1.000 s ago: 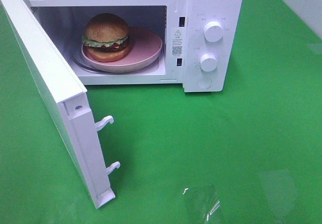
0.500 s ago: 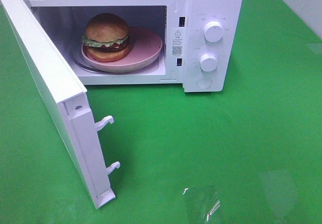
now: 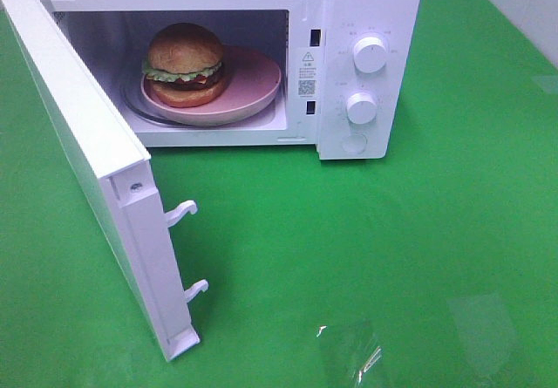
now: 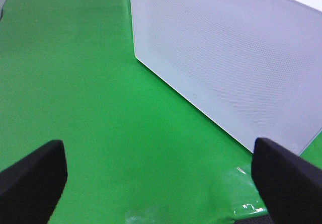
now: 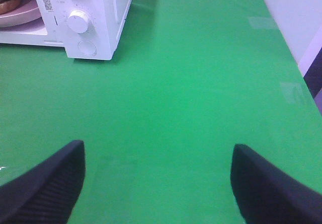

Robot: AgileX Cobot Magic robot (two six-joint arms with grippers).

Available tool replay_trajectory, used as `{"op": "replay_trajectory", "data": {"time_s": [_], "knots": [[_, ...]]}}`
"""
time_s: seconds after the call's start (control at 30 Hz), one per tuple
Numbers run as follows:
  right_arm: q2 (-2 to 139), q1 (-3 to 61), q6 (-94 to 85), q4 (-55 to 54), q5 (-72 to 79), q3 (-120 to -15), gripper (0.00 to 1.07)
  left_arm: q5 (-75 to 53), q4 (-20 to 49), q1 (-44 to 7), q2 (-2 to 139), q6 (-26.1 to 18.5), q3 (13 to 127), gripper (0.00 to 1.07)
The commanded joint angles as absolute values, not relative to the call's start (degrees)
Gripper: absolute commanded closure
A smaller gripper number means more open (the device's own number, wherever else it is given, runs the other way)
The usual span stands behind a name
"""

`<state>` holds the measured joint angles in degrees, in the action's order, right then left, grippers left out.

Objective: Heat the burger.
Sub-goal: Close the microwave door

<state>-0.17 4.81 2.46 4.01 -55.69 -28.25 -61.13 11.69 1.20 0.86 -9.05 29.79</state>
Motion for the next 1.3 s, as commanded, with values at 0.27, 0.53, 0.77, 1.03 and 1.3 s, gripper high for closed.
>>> {"op": "replay_trajectory", "data": {"time_s": [0.27, 0.53, 0.77, 1.03, 1.3], "knots": [[-1.8, 4.6, 2.3, 3.8, -55.1, -28.1, 0.32, -54.1, 13.0, 1.0, 0.6, -8.2, 31.0, 0.22], [-1.8, 4.6, 2.3, 3.8, -55.1, -28.1, 0.32, -40.9, 9.5, 1.0, 0.9, -8.2, 28.8, 0.61], [-1.8, 4.6, 2.3, 3.8, -55.1, -28.1, 0.32, -37.2, 9.6, 1.0, 5.6, -8.1, 27.3, 0.97], [-1.8, 4.6, 2.3, 3.8, -55.1, -28.1, 0.32, -18.1, 10.2, 1.0, 21.2, -8.5, 23.9, 1.07], [-1.8, 4.6, 2.3, 3.8, -55.1, -28.1, 0.32, 3.3, 11.4, 1.0, 31.3, -8.5, 15.8, 1.07]]}}
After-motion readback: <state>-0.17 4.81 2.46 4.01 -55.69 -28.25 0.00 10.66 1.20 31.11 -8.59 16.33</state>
